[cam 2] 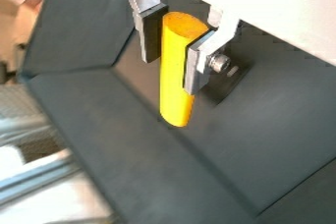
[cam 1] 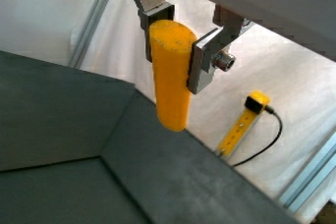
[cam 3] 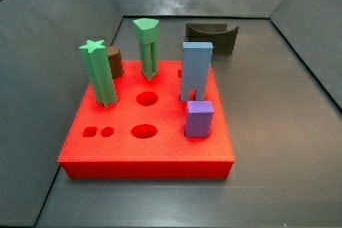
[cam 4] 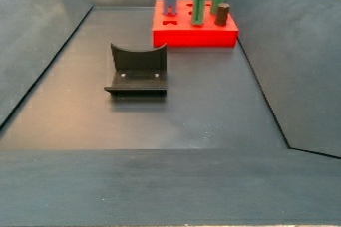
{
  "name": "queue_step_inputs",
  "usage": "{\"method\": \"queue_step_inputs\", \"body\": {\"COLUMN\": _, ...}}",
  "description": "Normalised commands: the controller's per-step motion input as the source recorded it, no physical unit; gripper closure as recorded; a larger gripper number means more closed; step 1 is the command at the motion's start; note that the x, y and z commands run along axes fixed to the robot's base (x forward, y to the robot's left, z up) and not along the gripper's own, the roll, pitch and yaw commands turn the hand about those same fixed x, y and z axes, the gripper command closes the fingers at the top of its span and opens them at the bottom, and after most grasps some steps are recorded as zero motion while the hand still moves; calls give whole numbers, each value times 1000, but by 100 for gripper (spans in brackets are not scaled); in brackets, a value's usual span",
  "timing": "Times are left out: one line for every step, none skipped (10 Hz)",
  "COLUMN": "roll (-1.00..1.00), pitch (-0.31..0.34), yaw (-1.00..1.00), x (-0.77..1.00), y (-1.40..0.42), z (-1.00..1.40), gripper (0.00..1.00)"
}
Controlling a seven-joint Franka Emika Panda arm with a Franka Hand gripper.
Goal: Pick up the oval object. Move up. Place the oval object on the fixture. Regrasp the oval object. Move to above the board. Insert the oval object.
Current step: Move to above the board, then insert the oval object.
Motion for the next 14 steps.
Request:
{"method": "queue_step_inputs", "body": {"roll": -1000, "pitch": -62, "yaw": -90, "x": -306, "y": -1000, "z": 109, "gripper": 100}}
{"method": "queue_step_inputs", "body": {"roll": -1000, "pitch": -58, "yaw": -98, "x": -312, "y": -1000, "z": 92, "gripper": 100}}
{"method": "queue_step_inputs", "body": {"roll": -1000, "pitch": -58, "yaw": -101, "x": -313, "y": -1000, "z": 92, "gripper": 100}}
{"method": "queue_step_inputs", "body": {"roll": -1000, "pitch": -51, "yaw": -108, "x": -324, "y": -1000, "z": 99, "gripper": 100}}
{"method": "queue_step_inputs", "body": {"roll": -1000, "pitch": -49, "yaw": -111, "x": -327, "y": -1000, "z": 92, "gripper": 100}}
{"method": "queue_step_inputs", "body": {"roll": -1000, "pitch": -46, "yaw": -114, "x": -343, "y": -1000, "z": 93, "gripper": 100}}
{"method": "queue_step_inputs", "body": {"roll": -1000, "pitch": -45, "yaw": -116, "x": -354, "y": -1000, "z": 88, "gripper": 100}}
{"method": "queue_step_inputs", "body": {"roll": -1000, "pitch": -41, "yaw": -116, "x": -344, "y": -891, "z": 85, "gripper": 100}}
{"method": "queue_step_inputs", "body": {"roll": -1000, "pitch": -44, "yaw": -114, "x": -250, "y": -582, "z": 49, "gripper": 100}}
{"method": "queue_step_inputs", "body": {"roll": -811, "pitch": -40, "yaw": -84, "x": -155, "y": -291, "z": 19, "gripper": 100}}
{"method": "queue_step_inputs", "body": {"roll": -533, "pitch": -28, "yaw": -43, "x": -94, "y": -107, "z": 10, "gripper": 100}}
{"method": "queue_step_inputs", "body": {"roll": -343, "pitch": -30, "yaw": -24, "x": -63, "y": -46, "z": 5, "gripper": 100}}
{"method": "queue_step_inputs", "body": {"roll": -225, "pitch": -24, "yaw": -19, "x": -44, "y": -22, "z": -1, "gripper": 100}}
{"method": "queue_step_inputs", "body": {"roll": 0, "pitch": 0, "yaw": 0, "x": 0, "y": -26, "z": 0, "gripper": 100}}
